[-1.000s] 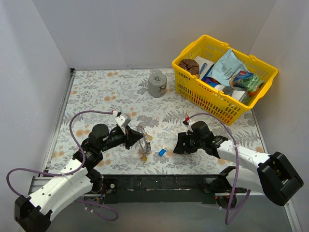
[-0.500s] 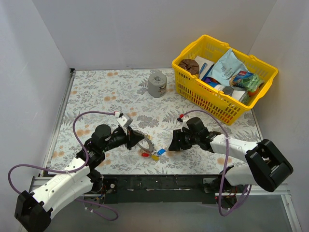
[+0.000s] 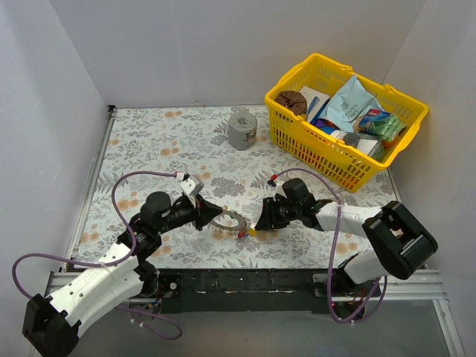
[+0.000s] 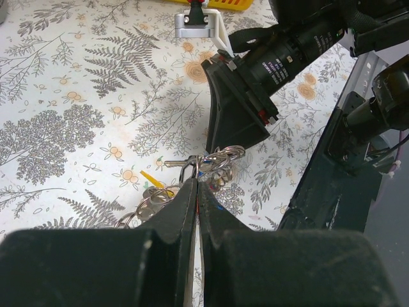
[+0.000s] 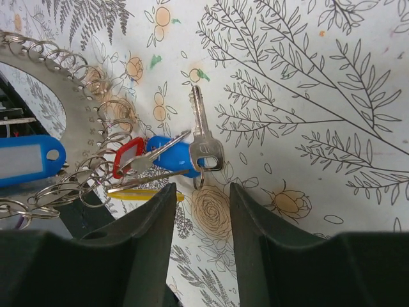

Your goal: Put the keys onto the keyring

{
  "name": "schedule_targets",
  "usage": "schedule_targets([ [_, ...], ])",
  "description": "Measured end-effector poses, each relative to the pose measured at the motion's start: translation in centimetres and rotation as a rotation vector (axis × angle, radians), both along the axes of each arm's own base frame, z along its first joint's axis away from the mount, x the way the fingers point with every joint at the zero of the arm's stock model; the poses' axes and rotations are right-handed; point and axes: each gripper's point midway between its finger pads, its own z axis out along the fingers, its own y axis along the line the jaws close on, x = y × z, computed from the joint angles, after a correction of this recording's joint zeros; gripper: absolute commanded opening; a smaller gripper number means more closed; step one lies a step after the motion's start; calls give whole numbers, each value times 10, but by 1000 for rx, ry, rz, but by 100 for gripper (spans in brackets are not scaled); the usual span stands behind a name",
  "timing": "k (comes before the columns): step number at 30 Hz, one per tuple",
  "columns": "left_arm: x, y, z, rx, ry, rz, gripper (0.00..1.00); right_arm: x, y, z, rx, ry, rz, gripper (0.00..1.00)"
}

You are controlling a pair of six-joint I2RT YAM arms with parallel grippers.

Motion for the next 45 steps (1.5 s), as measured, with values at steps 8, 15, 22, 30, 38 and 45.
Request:
schedule_targets([
  [8, -1, 1, 1, -1, -7, 0, 0, -2, 5, -3, 9, 25, 1, 37],
  [15, -5, 5, 3, 5, -19, 2, 0, -6, 13, -5, 17, 46, 15, 29],
  [22, -9, 9, 2, 13, -14, 1, 0, -7, 18, -9, 11, 61, 13, 5],
  [30, -11, 10, 0, 22, -5, 1, 0, -5, 16, -10, -13, 58, -3, 1],
  [38, -12, 11, -1, 36, -5, -2, 0, 1, 11, 10, -47, -25, 25, 1],
  [45, -11, 10, 1, 49, -11, -15, 0, 9, 14, 51, -25, -192, 151, 1],
])
